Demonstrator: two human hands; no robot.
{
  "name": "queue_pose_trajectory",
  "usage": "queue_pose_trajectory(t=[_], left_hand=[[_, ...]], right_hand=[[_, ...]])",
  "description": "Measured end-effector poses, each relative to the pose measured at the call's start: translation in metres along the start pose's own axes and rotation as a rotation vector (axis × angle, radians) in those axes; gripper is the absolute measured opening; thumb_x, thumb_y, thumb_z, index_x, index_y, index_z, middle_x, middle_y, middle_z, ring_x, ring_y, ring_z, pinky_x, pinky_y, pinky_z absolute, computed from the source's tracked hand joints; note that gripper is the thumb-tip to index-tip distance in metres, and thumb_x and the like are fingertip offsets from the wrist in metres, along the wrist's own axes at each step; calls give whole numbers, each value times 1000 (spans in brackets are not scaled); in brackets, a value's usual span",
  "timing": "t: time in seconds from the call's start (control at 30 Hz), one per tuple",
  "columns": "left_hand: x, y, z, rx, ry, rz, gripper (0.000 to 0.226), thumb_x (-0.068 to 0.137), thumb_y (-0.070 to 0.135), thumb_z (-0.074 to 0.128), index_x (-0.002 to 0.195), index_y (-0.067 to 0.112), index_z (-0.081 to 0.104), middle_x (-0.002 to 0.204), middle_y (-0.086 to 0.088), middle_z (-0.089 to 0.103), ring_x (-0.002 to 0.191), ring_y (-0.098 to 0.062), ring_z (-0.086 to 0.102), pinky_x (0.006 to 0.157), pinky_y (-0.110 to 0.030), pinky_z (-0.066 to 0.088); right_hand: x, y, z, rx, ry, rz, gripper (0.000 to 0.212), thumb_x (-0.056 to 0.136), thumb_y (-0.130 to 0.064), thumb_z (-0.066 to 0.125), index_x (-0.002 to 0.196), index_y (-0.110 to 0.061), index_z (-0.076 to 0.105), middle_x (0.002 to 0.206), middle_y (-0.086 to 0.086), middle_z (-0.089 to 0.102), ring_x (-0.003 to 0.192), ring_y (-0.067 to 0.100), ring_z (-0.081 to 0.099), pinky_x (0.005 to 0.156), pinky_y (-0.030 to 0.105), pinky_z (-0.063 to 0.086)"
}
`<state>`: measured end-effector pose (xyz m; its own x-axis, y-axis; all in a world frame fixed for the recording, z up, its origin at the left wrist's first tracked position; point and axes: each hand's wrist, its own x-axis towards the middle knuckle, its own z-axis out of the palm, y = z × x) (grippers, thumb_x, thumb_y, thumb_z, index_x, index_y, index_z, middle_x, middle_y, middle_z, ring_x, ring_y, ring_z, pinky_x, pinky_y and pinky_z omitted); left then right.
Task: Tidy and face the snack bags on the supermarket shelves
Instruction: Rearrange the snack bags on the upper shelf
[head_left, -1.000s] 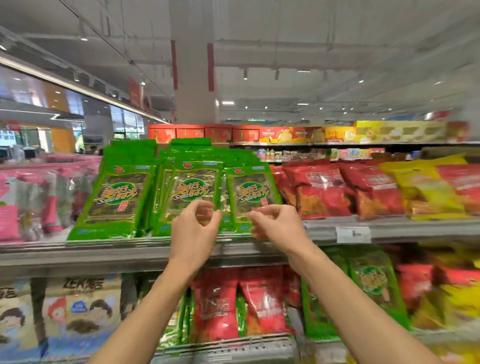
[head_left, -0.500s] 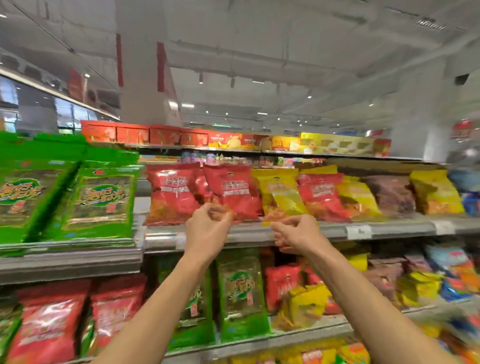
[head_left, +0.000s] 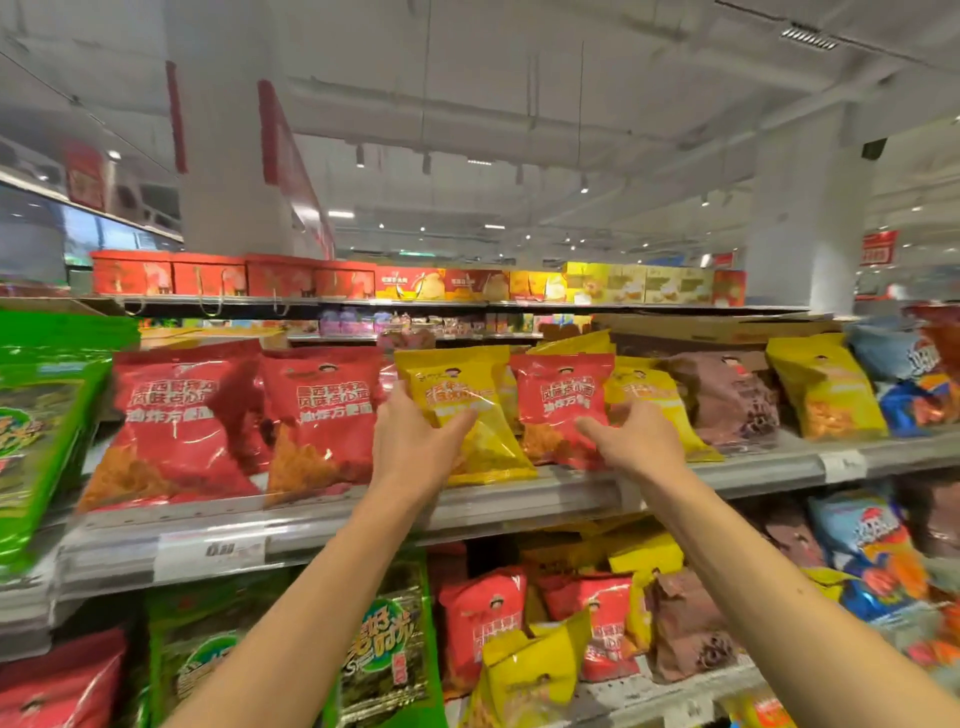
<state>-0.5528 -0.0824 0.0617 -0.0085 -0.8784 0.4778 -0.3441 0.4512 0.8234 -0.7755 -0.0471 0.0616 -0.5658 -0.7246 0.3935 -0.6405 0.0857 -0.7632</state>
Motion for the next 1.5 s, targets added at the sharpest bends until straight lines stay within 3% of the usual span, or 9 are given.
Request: queue_pose_trajectory(t=[0.23, 0.33, 0.43, 0.6, 0.77, 0.93, 1.17, 1.33, 1.5], left_hand=[[26, -5, 15, 146, -119, -141, 113, 71, 63, 79, 147, 0, 26, 137, -16, 53, 123, -31, 54, 101, -43, 49], [33, -7, 17, 163, -217, -190, 73, 71, 60, 80, 106, -2, 63, 87, -9, 68, 72, -20, 61, 65, -29, 48], [33, -4, 15, 92, -240, -243, 46, 73, 52, 82, 64, 13, 60, 53, 3, 61, 43, -10, 53, 46, -20, 40], [28, 1, 9, 28, -164, -293, 37, 71, 39, 87, 91, 10, 76, 81, -10, 77, 70, -25, 71, 71, -34, 55], [23, 2, 3, -91, -69, -238, 42, 65, 24, 89, 101, 17, 67, 81, -2, 77, 62, -14, 71, 60, -28, 55], [24, 10, 33, -108, 57, -147, 46, 67, 18, 91, 100, 26, 59, 84, 7, 75, 76, -10, 72, 59, -23, 53], [36, 30, 118, -130, -110, -108, 30, 72, 15, 88, 91, 25, 67, 79, 7, 77, 68, -8, 72, 57, -24, 55], [46, 35, 144, -95, -200, -148, 34, 81, 11, 81, 110, 8, 63, 67, 3, 69, 44, -2, 58, 43, -18, 46], [49, 36, 144, -21, -281, -240, 15, 87, 21, 76, 81, 12, 65, 46, 8, 59, 38, -5, 52, 45, -19, 44]], right_hand=[[45, 0, 15, 114, -252, 2, 53, 75, -53, 84, 110, -17, 70, 110, 4, 72, 103, 28, 68, 98, 46, 54], [56, 4, 16, 185, -356, 31, 65, 66, -54, 90, 118, -20, 69, 115, 0, 71, 105, 25, 67, 100, 44, 52], [65, 5, 16, 177, -431, 11, 57, 66, -49, 92, 110, -22, 69, 106, -2, 71, 95, 19, 67, 84, 34, 53], [65, 12, 21, 227, -422, -69, 50, 74, -30, 90, 117, -15, 68, 111, 4, 74, 94, 21, 69, 74, 30, 54], [67, 7, 6, 210, -288, -199, 62, 77, -32, 87, 128, -14, 58, 119, 5, 70, 108, 27, 66, 96, 42, 53], [81, 15, -35, 280, -225, -272, 34, 79, -26, 86, 105, -24, 64, 100, -4, 70, 84, 13, 66, 71, 24, 52], [98, 65, -83, 350, -232, -221, 18, 81, -21, 84, 90, -25, 69, 80, -6, 75, 57, 3, 67, 45, 11, 46], [101, 85, -97, 379, -235, -225, 19, 80, -23, 85, 90, -28, 69, 81, -11, 77, 73, 12, 74, 62, 21, 55], [94, 79, -93, 373, -281, -256, 31, 77, -29, 87, 103, -29, 68, 94, -11, 76, 83, 6, 72, 68, 18, 55]])
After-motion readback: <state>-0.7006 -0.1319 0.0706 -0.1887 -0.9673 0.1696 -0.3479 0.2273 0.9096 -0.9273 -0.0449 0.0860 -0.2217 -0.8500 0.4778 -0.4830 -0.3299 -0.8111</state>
